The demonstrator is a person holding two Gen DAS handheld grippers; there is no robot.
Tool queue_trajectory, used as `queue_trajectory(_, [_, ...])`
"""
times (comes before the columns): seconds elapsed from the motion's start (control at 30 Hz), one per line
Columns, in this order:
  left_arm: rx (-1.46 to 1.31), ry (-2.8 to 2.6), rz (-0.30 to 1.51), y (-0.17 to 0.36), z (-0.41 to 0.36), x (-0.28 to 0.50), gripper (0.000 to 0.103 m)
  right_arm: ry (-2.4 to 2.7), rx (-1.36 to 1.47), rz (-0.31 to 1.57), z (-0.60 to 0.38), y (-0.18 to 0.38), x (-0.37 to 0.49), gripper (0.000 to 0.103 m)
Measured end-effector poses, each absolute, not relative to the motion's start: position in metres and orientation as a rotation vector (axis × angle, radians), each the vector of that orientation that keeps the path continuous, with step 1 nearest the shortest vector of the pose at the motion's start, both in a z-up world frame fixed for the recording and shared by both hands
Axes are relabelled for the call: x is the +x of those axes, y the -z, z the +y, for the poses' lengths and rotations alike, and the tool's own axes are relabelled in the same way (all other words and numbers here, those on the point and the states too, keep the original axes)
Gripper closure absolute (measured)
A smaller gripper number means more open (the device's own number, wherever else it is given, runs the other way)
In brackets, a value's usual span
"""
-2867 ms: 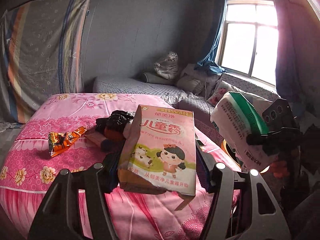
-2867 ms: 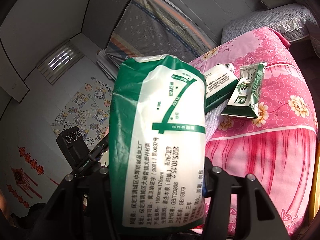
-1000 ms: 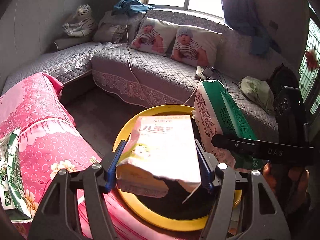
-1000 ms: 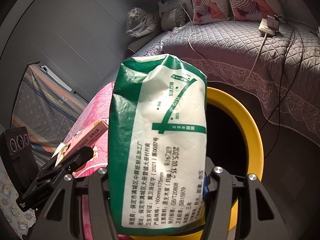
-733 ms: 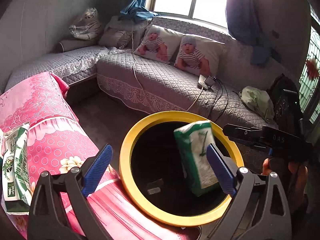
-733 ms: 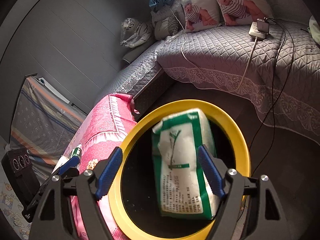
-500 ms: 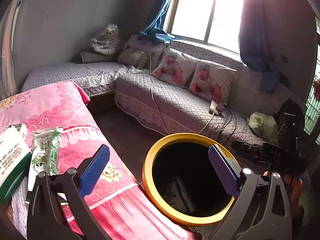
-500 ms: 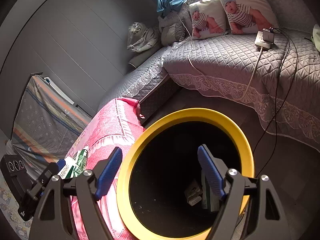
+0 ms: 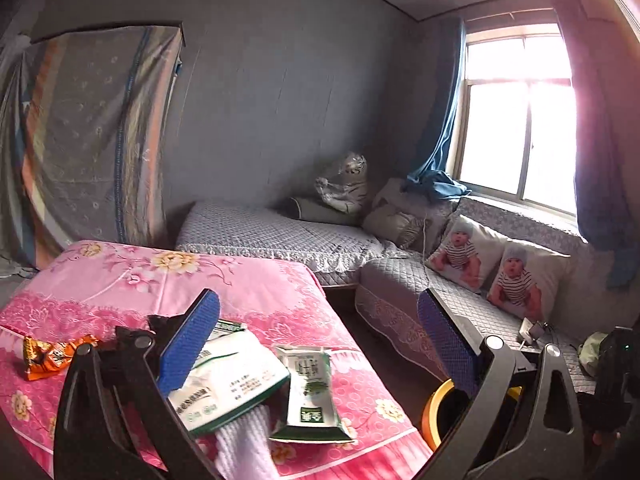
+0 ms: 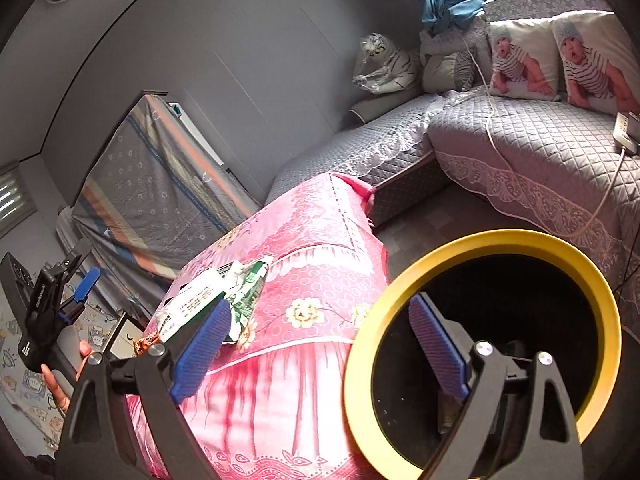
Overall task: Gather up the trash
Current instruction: 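Move the left tool to the orange snack wrapper while the right tool moves to the milk carton, then grasp the orange snack wrapper with the left tool while the right tool grasps the milk carton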
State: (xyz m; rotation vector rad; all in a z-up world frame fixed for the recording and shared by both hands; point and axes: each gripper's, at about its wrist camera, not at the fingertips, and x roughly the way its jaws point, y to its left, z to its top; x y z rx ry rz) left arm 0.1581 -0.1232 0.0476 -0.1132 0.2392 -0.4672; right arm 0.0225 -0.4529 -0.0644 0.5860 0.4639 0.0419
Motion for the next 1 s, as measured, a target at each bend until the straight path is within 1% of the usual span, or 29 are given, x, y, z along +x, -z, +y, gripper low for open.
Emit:
queue_trajectory(0.1, [-0.065,0.376,0.219,-0.041,-0.087,0.165,0.008,-0.095,0.54,0.461,-0.433,0.057,0.029,0.015])
queue_trajectory(0.3, [0.042,0.2,0.228,-0.012,-0.016,0.175,0.008,-0.17,0.473,0.476,-0.4,0.054,0.042,0.014])
queue_trajectory(0.67, [-0.083,0.015,0.446,0.043,0.112,0.231,0.008,-0.243,0.407,0.546,-0.352,0.061,0.068,0.013])
queue_trajectory(0.8, [-0.098,0.005,0.518,0.06,0.138,0.258,0.008,-0.249,0.395,0.569,-0.344,0.065,0.076,0.013])
queue_trajectory(1.0, [-0.167,0.076,0.681,0.083,0.162,0.309,0.008,-0.247,0.396,0.588,-0.341,0.07,0.083,0.013])
